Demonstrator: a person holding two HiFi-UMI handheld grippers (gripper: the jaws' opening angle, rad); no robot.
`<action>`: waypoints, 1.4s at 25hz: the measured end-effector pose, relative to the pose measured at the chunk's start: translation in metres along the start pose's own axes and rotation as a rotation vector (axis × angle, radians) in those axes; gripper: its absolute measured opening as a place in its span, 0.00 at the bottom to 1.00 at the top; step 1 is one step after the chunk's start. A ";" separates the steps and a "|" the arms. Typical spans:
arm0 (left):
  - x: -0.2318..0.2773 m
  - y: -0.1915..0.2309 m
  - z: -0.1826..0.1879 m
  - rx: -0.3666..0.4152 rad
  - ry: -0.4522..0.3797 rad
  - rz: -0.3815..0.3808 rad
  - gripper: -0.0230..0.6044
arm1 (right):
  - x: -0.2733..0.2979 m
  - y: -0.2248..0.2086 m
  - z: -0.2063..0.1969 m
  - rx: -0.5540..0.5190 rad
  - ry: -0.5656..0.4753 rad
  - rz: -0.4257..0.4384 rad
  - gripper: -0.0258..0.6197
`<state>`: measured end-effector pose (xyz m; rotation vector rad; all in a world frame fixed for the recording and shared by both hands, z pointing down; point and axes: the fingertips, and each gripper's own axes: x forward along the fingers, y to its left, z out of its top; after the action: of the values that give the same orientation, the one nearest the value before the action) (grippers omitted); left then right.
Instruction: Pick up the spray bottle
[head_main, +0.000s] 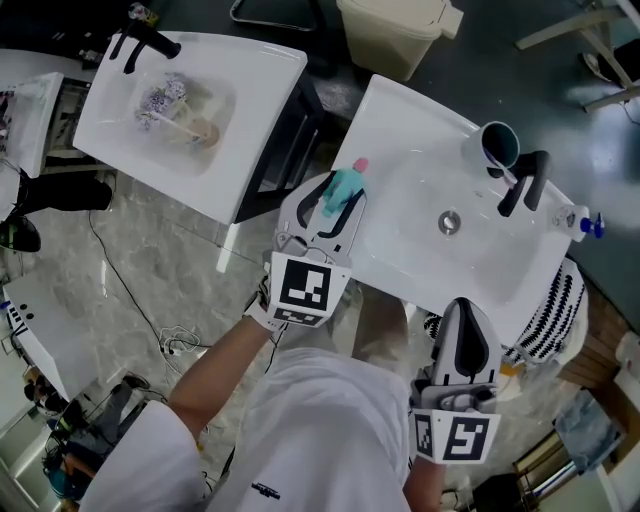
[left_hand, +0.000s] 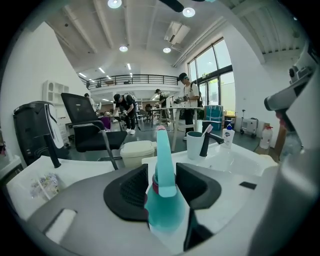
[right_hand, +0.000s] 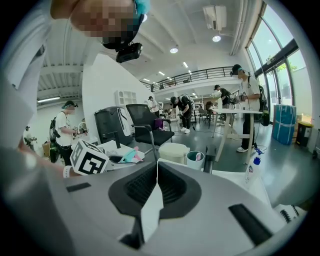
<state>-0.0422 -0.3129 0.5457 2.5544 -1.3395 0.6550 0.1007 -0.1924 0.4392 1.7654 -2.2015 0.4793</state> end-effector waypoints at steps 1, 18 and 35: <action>0.000 0.000 0.000 0.002 0.002 0.000 0.30 | 0.000 0.000 0.000 0.001 0.000 -0.001 0.05; -0.005 -0.005 -0.002 -0.008 0.025 0.021 0.26 | -0.018 0.000 0.004 0.012 -0.037 -0.020 0.05; -0.059 -0.034 0.036 -0.028 -0.025 -0.001 0.26 | -0.067 -0.013 0.027 0.018 -0.142 -0.079 0.05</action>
<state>-0.0333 -0.2628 0.4881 2.5494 -1.3448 0.6025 0.1272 -0.1469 0.3875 1.9431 -2.2153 0.3682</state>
